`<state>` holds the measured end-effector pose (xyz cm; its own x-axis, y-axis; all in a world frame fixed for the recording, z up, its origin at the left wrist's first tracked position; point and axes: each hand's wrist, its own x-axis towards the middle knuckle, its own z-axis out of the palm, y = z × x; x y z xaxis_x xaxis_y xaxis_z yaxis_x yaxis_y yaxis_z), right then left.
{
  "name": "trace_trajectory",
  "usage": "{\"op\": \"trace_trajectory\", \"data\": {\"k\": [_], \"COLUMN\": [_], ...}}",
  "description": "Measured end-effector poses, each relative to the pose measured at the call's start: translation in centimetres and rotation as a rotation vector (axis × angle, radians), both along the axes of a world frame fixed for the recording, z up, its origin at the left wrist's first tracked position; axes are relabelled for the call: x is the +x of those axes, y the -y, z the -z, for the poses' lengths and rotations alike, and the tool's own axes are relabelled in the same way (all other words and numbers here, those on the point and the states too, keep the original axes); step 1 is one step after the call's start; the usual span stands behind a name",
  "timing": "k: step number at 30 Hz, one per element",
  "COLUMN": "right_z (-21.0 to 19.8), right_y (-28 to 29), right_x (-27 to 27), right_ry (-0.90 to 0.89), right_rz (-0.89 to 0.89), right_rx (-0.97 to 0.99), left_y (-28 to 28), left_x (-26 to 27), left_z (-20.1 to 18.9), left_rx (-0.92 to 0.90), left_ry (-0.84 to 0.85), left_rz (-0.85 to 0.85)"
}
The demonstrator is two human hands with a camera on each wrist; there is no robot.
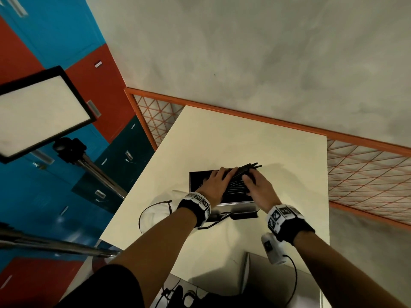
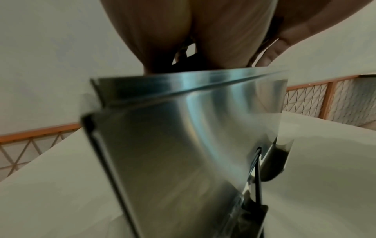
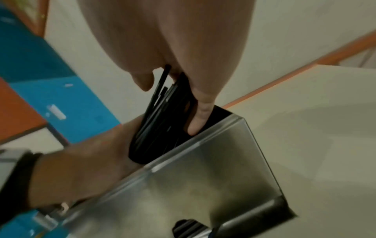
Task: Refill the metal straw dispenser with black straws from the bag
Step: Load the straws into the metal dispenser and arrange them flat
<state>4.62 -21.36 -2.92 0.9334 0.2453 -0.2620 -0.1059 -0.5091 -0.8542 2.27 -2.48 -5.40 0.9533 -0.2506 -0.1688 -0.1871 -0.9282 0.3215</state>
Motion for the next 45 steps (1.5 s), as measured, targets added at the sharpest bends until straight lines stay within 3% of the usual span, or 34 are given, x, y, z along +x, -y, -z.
{"op": "trace_trajectory", "data": {"k": [2,6,9,11,14,18,23,30,34,41,45], "right_z": [0.1,-0.6,-1.0,-1.0,-0.8,0.1,1.9,2.7,1.2,1.2,1.0], "right_y": [0.1,0.5,0.0,-0.9,-2.5,-2.6,-2.9,-1.1,-0.7,1.2,-1.3], "right_x": [0.0,0.9,1.5,1.4,0.5,0.5,0.4,1.3,1.5,0.5,0.0], "right_ry": [0.109,0.312,0.19,0.068,0.105,0.224,0.281,0.38,0.38,0.134,0.123], "right_rz": [0.034,0.277,0.347,0.332,0.269,0.27,0.15,-0.005,0.044,0.469,0.412], "right_rx": [-0.067,-0.127,-0.034,0.056,0.116,0.008,-0.105,-0.293,-0.225,-0.045,0.058], "left_y": [-0.4,-1.0,-1.0,-0.9,-1.1,-1.7,-1.4,-2.3,-3.2,-2.5,-0.8], "left_x": [-0.1,-0.3,-0.2,0.0,-0.1,-0.4,-0.1,-1.3,-2.2,-3.8,-3.8], "left_z": [0.2,0.3,0.3,0.3,0.3,0.4,0.7,1.1,0.7,1.6,1.4], "left_rx": [-0.029,-0.054,-0.052,-0.045,-0.095,-0.18,-0.112,-0.218,-0.222,-0.151,-0.139], "left_ry": [0.014,0.01,-0.026,-0.049,-0.045,-0.04,0.001,0.039,0.066,-0.038,-0.044], "left_rz": [0.016,0.022,0.028,0.025,0.018,0.002,0.146,0.039,0.008,-0.037,0.008]}}
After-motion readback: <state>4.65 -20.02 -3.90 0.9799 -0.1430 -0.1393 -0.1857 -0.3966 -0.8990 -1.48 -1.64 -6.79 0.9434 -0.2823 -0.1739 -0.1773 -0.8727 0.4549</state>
